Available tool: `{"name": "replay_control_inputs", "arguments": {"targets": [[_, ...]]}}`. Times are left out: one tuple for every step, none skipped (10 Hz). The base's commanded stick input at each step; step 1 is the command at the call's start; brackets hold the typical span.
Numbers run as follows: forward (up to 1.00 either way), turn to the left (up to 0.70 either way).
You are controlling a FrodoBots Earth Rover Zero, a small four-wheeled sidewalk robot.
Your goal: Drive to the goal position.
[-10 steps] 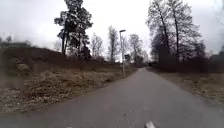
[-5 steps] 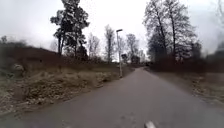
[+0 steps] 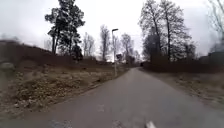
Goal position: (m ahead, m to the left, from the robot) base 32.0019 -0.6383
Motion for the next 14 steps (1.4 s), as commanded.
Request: {"name": "replay_control_inputs", "arguments": {"targets": [[0.53,-0.53],[0.54,-0.54],[0.58,-0.57],[0.59,-0.50],[0.62,-0.31],[0.64,-0.32],[0.65,-0.33],[0.67,-0.33],[0.68,-0.34],[0.68,-0.34],[0.68,-0.34],[0.68,-0.34],[0.68,-0.34],[0.68,-0.34]]}}
